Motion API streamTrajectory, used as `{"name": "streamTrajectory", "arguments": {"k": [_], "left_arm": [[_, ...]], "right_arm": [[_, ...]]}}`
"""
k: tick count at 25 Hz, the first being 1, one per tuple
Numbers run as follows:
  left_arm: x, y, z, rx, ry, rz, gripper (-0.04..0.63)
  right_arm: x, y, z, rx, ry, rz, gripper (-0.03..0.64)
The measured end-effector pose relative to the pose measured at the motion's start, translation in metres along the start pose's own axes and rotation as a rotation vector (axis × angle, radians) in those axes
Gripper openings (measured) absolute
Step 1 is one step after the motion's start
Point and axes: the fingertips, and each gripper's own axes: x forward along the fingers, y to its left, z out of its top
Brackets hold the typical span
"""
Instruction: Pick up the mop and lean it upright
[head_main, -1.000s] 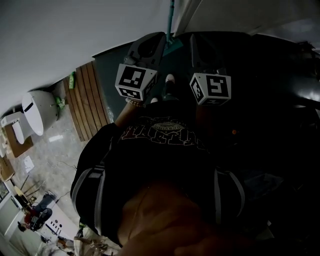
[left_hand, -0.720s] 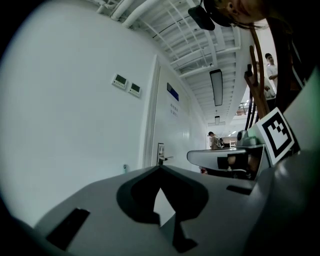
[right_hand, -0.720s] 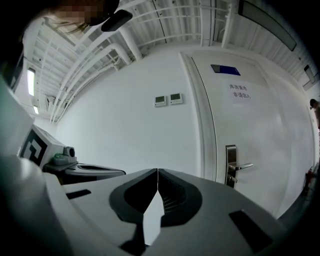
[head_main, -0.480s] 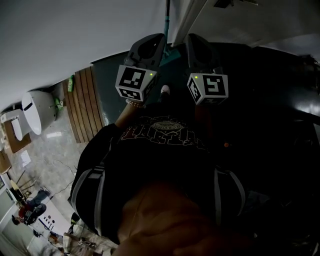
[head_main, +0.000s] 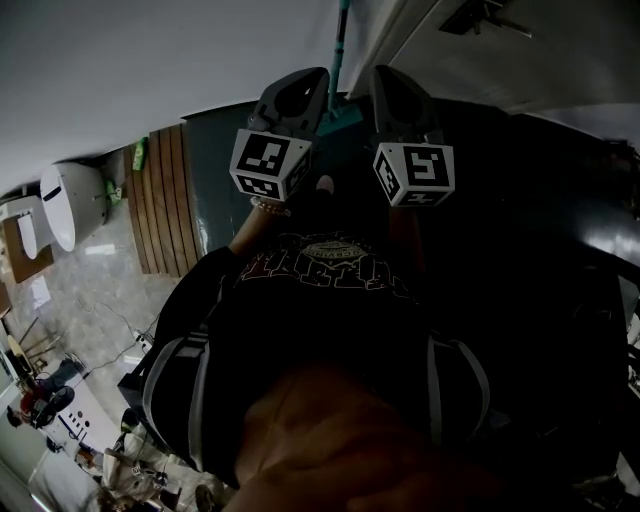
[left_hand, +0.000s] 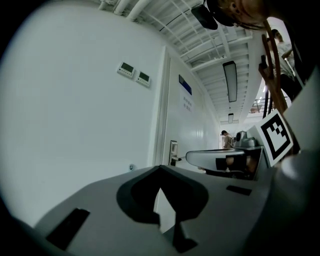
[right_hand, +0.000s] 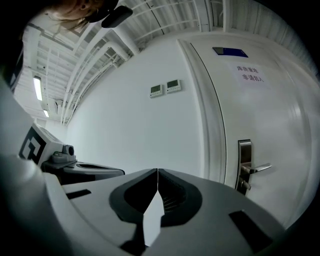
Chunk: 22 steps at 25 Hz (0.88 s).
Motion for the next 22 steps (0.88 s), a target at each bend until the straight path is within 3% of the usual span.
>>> {"name": "streamTrajectory", "arguments": {"k": [6,22], "left_arm": [[0.027,0.042,-0.011,-0.002,-0.002,-0.015,0.038],[0.106,0.121,-0.008,0.010,0.032,-0.165,0.038]], "right_arm": [[0.045,-0.004,-0.018,-0.007,0.005,-0.005,0.020],[0.153,-0.036,-0.030,0.017,0.040,-0.147,0.018]]}}
